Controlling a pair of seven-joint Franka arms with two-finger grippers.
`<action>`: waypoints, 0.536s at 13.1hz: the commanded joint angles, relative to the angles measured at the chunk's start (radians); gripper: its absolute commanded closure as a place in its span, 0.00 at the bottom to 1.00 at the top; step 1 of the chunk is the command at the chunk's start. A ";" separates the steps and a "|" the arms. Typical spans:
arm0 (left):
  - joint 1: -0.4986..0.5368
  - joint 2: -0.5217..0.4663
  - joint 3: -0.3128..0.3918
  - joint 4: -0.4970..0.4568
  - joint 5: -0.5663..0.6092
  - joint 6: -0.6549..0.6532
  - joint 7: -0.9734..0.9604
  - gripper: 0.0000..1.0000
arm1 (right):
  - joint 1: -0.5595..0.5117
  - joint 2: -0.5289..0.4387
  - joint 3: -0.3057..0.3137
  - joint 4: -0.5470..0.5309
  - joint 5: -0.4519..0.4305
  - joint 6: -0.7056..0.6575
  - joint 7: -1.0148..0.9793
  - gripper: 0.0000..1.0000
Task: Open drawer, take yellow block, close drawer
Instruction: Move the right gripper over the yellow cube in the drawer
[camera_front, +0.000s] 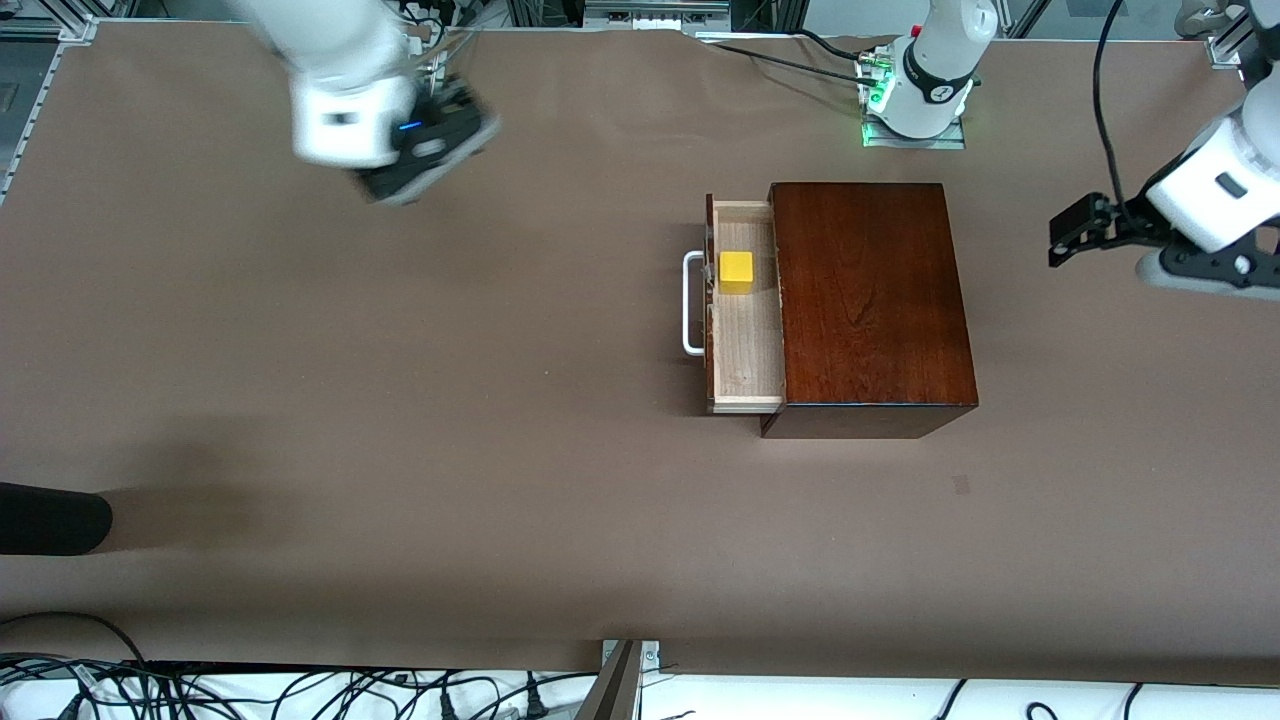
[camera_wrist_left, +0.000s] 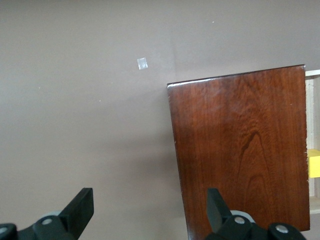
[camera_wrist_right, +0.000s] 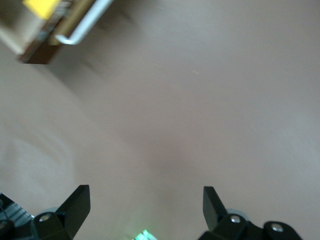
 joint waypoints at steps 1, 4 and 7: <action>-0.033 -0.064 0.045 -0.094 -0.032 0.038 0.024 0.00 | 0.147 0.171 -0.010 0.167 0.003 0.056 -0.017 0.00; -0.021 -0.044 0.044 -0.074 -0.051 0.011 0.029 0.00 | 0.287 0.453 -0.010 0.477 -0.047 0.085 -0.098 0.00; -0.023 -0.043 0.038 -0.068 -0.050 0.017 -0.008 0.00 | 0.370 0.604 -0.008 0.591 -0.143 0.190 -0.187 0.00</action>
